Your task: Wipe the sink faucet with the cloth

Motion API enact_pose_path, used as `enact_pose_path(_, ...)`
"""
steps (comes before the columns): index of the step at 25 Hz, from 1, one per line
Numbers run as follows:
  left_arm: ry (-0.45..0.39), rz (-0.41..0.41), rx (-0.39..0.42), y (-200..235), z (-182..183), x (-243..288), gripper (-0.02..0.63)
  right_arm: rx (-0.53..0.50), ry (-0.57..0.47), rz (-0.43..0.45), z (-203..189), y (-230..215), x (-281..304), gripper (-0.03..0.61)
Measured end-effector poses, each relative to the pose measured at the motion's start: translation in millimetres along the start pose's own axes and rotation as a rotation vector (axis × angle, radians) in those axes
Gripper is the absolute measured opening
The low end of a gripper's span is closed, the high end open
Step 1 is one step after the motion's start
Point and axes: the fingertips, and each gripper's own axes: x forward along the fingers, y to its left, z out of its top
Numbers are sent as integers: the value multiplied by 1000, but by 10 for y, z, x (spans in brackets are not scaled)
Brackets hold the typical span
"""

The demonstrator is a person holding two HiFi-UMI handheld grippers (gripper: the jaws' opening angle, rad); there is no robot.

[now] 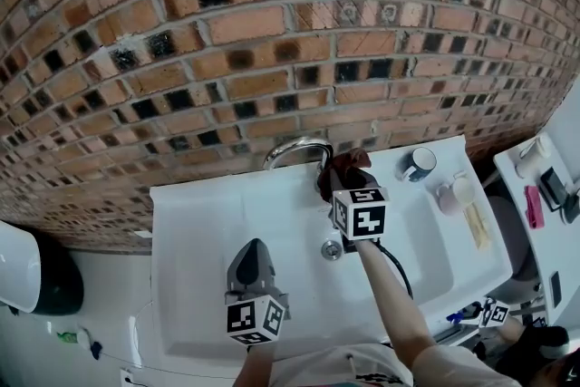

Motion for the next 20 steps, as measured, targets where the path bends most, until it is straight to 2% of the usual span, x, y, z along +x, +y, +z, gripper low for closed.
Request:
enact_pose_path(7, 21, 0, -16, 16, -98, 36, 6, -64, 56, 45, -217, 288, 36, 43)
enact_pose_path(12, 23, 9, -17, 68, -99, 34, 6, -29, 119, 118, -405, 542, 165, 43)
enact_pose_path(20, 22, 40, -24, 182, -113, -4, 6, 5, 188, 134, -622, 718, 364, 43)
